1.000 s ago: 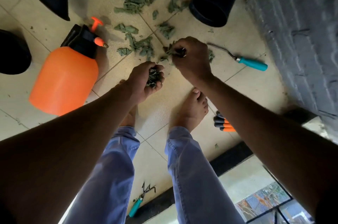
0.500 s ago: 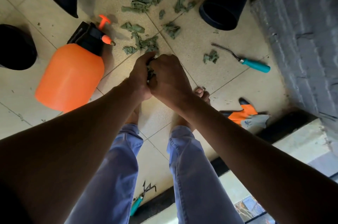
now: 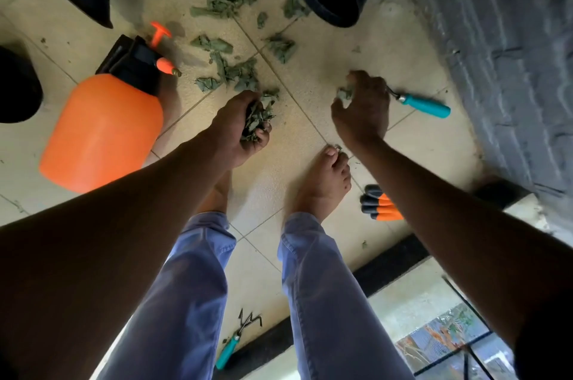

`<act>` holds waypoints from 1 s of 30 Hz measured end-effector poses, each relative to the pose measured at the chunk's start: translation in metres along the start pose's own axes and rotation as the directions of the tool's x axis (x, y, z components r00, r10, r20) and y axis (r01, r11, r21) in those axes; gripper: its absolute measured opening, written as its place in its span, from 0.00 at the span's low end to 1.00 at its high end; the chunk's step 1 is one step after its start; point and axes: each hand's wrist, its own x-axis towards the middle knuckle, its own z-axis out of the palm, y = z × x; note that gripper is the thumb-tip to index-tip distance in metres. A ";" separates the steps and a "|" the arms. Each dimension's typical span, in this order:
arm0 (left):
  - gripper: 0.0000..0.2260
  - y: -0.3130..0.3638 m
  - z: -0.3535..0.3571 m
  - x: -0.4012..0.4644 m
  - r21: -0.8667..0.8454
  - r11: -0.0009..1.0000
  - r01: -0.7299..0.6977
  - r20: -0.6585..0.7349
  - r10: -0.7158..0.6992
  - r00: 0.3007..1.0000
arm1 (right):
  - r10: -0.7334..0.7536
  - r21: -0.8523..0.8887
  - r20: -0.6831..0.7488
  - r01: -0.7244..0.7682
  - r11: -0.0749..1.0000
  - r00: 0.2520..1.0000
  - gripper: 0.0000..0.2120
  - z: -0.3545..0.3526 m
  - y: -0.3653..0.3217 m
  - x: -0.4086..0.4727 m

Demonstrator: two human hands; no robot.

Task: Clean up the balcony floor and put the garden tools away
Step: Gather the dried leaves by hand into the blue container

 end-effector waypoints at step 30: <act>0.19 0.006 -0.024 -0.004 0.226 0.971 -0.071 -0.030 0.079 0.996 | -0.068 0.603 0.216 -0.078 0.794 0.974 0.10 -0.007 -0.123 -0.073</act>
